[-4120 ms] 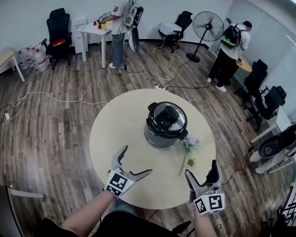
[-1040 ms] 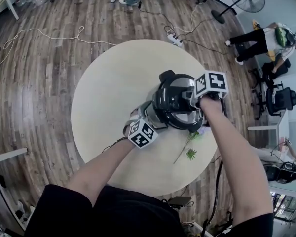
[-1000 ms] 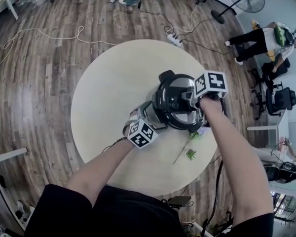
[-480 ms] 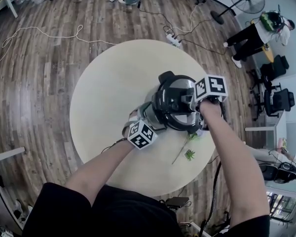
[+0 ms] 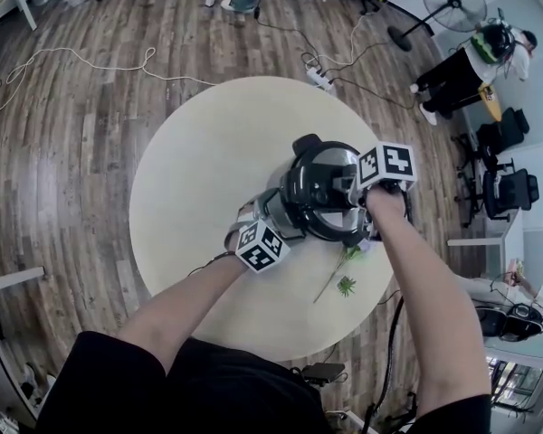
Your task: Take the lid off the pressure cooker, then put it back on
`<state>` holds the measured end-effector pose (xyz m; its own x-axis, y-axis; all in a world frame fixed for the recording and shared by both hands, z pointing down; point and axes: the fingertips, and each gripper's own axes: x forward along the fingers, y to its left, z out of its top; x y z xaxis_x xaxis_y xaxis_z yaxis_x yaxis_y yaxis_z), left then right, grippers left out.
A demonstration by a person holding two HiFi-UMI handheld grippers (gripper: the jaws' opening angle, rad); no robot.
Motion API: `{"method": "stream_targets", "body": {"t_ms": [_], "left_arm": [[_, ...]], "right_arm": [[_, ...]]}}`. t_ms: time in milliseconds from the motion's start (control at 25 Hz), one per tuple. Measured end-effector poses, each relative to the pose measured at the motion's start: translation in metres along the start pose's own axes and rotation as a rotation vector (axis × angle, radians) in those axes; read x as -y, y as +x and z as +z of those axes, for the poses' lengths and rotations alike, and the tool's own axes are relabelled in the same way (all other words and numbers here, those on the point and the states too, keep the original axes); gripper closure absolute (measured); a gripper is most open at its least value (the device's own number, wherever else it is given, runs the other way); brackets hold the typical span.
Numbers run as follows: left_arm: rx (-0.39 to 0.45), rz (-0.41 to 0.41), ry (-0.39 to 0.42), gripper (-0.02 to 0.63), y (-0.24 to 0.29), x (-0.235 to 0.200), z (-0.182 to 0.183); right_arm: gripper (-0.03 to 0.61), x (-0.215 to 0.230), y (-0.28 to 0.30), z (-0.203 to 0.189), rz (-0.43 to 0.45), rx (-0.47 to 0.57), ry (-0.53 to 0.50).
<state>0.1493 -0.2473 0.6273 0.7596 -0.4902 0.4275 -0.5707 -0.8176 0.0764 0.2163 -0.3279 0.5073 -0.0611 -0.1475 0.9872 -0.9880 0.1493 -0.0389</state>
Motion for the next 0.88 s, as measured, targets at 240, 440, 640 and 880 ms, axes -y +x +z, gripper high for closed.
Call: {"method": "stream_targets", "body": {"t_ms": [240,440,640,880], "left_arm": [[0.003,0.003,0.003,0.026,0.0,0.001,-0.001],[-0.004,0.004,0.001,0.026,0.0,0.0,-0.002],[-0.008,0.003,0.001,0.026,0.001,0.0,-0.001],[-0.023,0.008,-0.01,0.026,0.001,0.002,0.001]], "right_arm": [[0.293,0.002,-0.017,0.005,0.022,0.014,0.036],[0.293,0.008,-0.035,0.007,0.061,0.039,0.104],[0.293,0.023,-0.049,0.003,0.04,0.032,0.118],[0.293,0.044,-0.095,0.011,0.068,0.061,0.153]]}}
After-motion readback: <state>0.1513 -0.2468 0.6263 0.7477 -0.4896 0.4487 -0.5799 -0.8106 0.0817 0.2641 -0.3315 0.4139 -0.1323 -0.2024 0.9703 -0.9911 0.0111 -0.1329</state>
